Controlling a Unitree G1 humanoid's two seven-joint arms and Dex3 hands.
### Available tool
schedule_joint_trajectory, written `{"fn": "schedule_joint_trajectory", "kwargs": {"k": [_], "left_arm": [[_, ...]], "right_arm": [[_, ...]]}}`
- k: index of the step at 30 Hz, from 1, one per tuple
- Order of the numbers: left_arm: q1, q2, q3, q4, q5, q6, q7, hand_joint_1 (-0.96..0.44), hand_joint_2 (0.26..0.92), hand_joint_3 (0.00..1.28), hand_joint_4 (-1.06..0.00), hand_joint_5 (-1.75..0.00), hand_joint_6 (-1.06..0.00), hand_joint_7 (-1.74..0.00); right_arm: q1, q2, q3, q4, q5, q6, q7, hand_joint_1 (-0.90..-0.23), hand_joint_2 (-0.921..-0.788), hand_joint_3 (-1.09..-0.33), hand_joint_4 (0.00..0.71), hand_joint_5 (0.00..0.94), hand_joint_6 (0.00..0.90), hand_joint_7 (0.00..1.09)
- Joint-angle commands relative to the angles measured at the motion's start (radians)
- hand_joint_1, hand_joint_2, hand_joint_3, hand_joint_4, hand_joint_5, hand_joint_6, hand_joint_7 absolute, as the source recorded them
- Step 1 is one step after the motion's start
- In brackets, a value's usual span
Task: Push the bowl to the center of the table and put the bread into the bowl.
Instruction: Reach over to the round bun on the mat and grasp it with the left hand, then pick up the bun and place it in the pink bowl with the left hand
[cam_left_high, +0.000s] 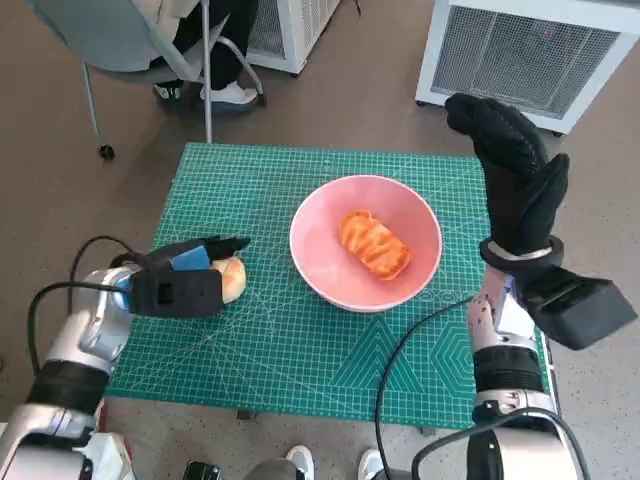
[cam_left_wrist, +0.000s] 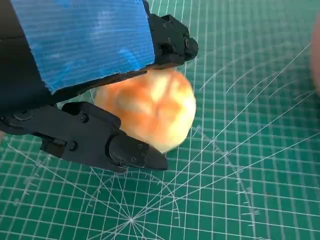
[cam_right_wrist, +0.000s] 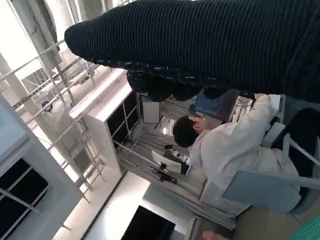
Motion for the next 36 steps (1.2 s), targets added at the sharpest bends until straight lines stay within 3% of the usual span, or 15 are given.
{"fn": "schedule_joint_trajectory", "kwargs": {"k": [1,7,8,9,10,11,12,13,15,18,27,36], "left_arm": [[-0.017,-0.016,-0.024,0.060,0.013,-0.016,-0.005,-0.20,0.882,0.00,-0.24,-0.02,-0.36,-0.03],[-0.027,-0.031,-0.045,0.127,0.043,-0.056,0.074,-0.10,0.900,0.01,-0.52,-0.05,-0.59,-0.08],[-0.028,-0.031,-0.047,0.133,0.048,-0.064,0.091,-0.15,0.904,0.04,-0.58,-0.07,-0.59,-0.32],[-0.027,-0.030,-0.047,0.135,0.053,-0.076,0.113,-0.22,0.910,0.10,-0.66,-0.10,-0.57,-0.71],[-0.027,-0.028,-0.046,0.137,0.057,-0.086,0.128,-0.18,0.913,0.11,-0.65,-0.31,-0.56,-0.83],[-0.026,-0.024,-0.044,0.132,0.059,-0.099,0.145,-0.11,0.916,0.13,-0.62,-0.63,-0.55,-1.02],[-0.026,-0.021,-0.042,0.129,0.060,-0.108,0.158,-0.07,0.917,0.13,-0.63,-0.83,-0.55,-1.11],[-0.024,-0.015,-0.035,0.115,0.057,-0.123,0.172,-0.06,0.918,0.13,-0.63,-0.90,-0.55,-1.15],[-0.023,-0.004,-0.022,0.089,0.048,-0.145,0.189,-0.02,0.919,0.11,-0.66,-1.07,-0.57,-1.18],[-0.019,0.010,0.004,0.030,0.022,-0.157,0.192,-0.01,0.920,0.09,-0.67,-1.20,-0.60,-1.13],[-0.041,0.009,0.136,-0.196,-0.094,-0.128,0.171,0.00,0.920,0.08,-0.67,-1.23,-0.63,-1.12],[-0.122,-0.050,0.189,-0.353,-0.140,-0.102,0.194,0.00,0.920,0.08,-0.62,-1.26,-0.67,-1.10]], "right_arm": [[0.028,-0.002,0.002,-0.005,-0.016,0.007,-0.008,-0.626,-0.921,-0.738,0.378,0.000,0.219,0.34],[0.033,-0.001,0.004,-0.009,-0.027,0.005,-0.016,-0.623,-0.921,-0.739,0.378,0.000,0.223,0.34],[0.033,-0.001,0.003,-0.009,-0.028,0.005,-0.017,-0.623,-0.921,-0.739,0.378,0.000,0.224,0.34],[0.034,-0.002,0.004,-0.008,-0.031,0.004,-0.019,-0.623,-0.921,-0.739,0.378,0.000,0.225,0.34],[0.034,-0.002,0.004,-0.009,-0.033,0.003,-0.020,-0.623,-0.921,-0.739,0.378,0.000,0.225,0.34],[0.035,-0.002,0.004,-0.010,-0.036,0.002,-0.022,-0.623,-0.921,-0.739,0.378,0.000,0.226,0.34],[0.036,-0.002,0.004,-0.012,-0.038,0.002,-0.024,-0.623,-0.921,-0.738,0.378,0.000,0.226,0.34],[0.037,-0.002,0.004,-0.012,-0.038,0.002,-0.024,-0.623,-0.921,-0.738,0.378,0.000,0.226,0.33],[0.037,-0.002,0.003,-0.012,-0.039,0.003,-0.024,-0.624,-0.921,-0.738,0.378,0.000,0.226,0.33],[0.037,-0.001,0.003,-0.012,-0.039,0.004,-0.023,-0.624,-0.921,-0.737,0.378,0.000,0.223,0.33],[0.033,0.003,0.007,-0.010,-0.047,0.003,-0.033,-0.622,-0.921,-0.737,0.378,0.000,0.223,0.33],[0.029,0.010,0.013,-0.019,-0.042,0.013,-0.036,-0.613,-0.921,-0.735,0.379,0.000,0.225,0.33]]}}
